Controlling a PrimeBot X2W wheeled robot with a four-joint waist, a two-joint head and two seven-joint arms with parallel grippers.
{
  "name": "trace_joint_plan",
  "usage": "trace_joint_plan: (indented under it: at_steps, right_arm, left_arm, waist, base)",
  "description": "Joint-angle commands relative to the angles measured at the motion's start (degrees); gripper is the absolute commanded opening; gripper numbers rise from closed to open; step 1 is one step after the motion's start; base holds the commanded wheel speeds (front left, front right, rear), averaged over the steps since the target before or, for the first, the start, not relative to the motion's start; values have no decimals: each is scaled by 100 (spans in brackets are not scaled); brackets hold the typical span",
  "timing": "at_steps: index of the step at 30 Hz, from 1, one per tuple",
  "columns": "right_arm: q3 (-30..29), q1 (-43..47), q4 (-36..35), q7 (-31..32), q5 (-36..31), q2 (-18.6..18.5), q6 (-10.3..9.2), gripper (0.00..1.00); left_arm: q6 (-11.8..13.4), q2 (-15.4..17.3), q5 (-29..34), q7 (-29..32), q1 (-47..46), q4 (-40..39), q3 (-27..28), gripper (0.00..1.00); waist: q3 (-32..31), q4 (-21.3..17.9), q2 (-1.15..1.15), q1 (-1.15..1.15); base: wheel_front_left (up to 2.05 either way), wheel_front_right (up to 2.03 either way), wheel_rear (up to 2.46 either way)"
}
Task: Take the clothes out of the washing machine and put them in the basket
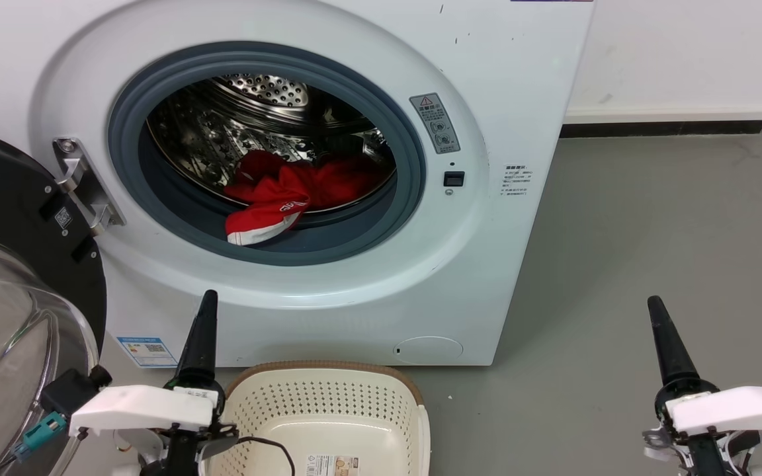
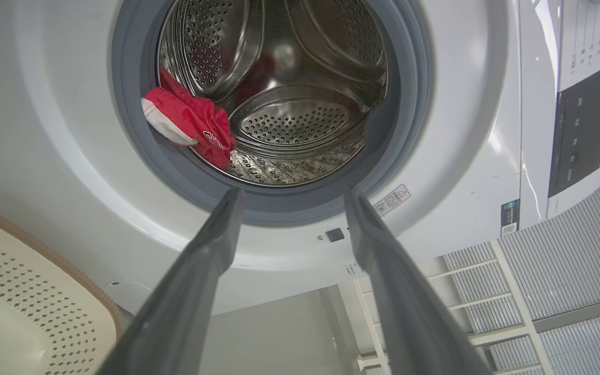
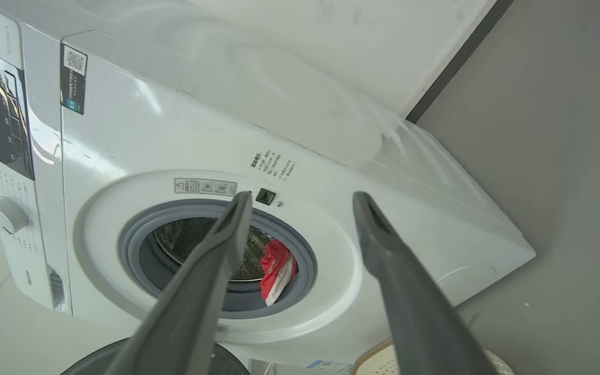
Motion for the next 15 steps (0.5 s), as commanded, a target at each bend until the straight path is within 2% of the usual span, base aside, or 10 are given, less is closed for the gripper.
trace_joint_plan:
  at_steps: [1,8,15]
  right_arm:
    - [18,-50,-139,-62,-385,-27,0,100]
    - [65,9,-201,-210,-1594,-14,0,100]
    - [114,42,-157,-352,-2353,11,0,100]
  left_arm:
    - [-1,66,292,-65,-191,-120,-66,100]
    - [-1,203,1304,-213,-210,-122,-220,100]
    - [-1,253,2101,-353,-201,-150,-283,100]
  waist:
    - [0,5,0,0]
    - [4,10,0,0]
    - [9,14,0,0]
  base:
    - [0,0,0]
    - [0,0,0]
    - [0,0,0]
